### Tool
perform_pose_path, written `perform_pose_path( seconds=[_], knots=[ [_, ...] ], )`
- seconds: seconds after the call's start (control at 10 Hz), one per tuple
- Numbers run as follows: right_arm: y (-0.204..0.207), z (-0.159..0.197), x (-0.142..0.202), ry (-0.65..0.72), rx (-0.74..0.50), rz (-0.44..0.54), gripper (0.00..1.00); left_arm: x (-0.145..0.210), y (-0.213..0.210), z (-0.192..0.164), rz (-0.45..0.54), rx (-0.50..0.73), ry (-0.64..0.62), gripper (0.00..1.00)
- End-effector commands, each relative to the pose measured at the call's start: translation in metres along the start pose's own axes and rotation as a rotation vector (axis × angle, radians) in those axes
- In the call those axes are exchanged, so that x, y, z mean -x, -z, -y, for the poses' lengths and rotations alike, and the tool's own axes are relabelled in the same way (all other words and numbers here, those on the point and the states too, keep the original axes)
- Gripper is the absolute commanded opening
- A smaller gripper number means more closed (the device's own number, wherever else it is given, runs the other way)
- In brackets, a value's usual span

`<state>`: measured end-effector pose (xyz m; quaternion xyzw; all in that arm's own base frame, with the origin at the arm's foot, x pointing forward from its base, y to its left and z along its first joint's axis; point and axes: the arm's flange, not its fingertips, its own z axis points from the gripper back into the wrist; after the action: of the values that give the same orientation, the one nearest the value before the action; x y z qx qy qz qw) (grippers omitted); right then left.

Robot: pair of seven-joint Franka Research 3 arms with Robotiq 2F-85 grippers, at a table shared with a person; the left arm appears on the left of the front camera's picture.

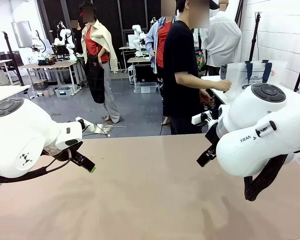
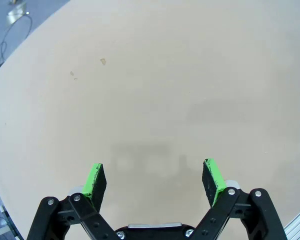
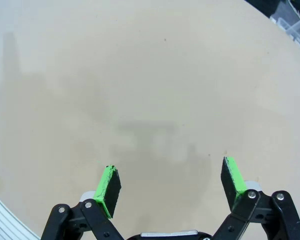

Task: Transfer purchased items from the store into the shopping bag.
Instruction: Open the Reusable shopping bag in the center of the table.

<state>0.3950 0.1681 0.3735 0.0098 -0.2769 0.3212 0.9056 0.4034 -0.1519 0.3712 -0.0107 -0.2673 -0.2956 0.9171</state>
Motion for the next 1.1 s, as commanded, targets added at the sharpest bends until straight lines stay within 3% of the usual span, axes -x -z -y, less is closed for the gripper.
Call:
perform_pose_path(
  seconds=[0.0, 1.0],
  knots=[
    [0.0, 0.0001, 0.0, 0.0, 0.0, 0.0, 1.0, 0.0003, 0.0, -0.0008, 0.0, 0.0, -0.002, 1.0],
    [0.0, 0.0001, 0.0, 0.0, 0.0, 0.0, 1.0, 0.0003, 0.0, -0.0008, 0.0, 0.0, -0.002, 1.0]
  ],
)
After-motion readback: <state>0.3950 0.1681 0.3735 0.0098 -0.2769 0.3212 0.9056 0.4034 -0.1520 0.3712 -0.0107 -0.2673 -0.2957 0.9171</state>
